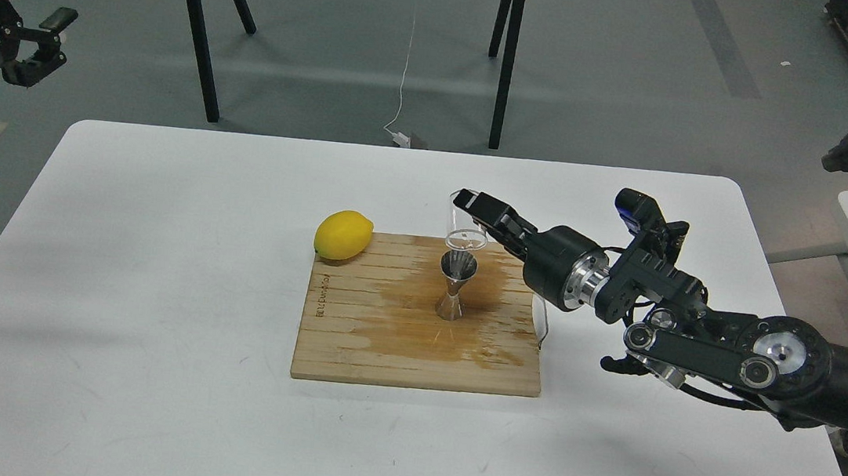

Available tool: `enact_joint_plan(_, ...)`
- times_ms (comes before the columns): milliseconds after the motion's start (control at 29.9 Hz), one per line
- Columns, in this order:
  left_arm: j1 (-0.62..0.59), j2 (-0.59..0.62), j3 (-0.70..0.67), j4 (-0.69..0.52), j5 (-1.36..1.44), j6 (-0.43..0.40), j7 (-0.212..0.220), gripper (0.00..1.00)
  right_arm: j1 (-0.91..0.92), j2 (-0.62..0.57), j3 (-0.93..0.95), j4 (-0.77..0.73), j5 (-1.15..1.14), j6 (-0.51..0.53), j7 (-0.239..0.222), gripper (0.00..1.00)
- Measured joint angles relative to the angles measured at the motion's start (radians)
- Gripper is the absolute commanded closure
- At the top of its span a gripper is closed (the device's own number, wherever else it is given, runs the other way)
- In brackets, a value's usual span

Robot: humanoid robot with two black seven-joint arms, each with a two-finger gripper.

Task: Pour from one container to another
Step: 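Tilt the measuring cup to pour dark liquid into the jigger, then tilt the cup upright and move it back away from the jigger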

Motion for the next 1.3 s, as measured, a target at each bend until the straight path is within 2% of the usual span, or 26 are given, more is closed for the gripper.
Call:
enact_joint_plan(501,0.0,0.0,-0.001,0.0,0.0,0.0,0.0,0.01,-0.004,-0.002,-0.002,-0.001,-0.046,-0.003,0.047,0.78)
enact_joint_plan(1002,0.0,0.0,0.0,0.0,0.0,0.0,0.0,0.01,-0.015,-0.038,0.018,0.002,-0.027,-0.003,0.049,0.78)
enact_joint_plan(1169,0.001,0.0,0.0,0.0,0.0,0.0,0.0,0.01,-0.055,-0.055,0.088,0.006,0.036,-0.001,0.043,0.78)
enact_joint_plan(1303,0.001,0.0,0.0,0.0,0.0,0.0,0.0,0.01,-0.101,-0.067,0.222,0.024,0.195,0.01,0.033,0.78)
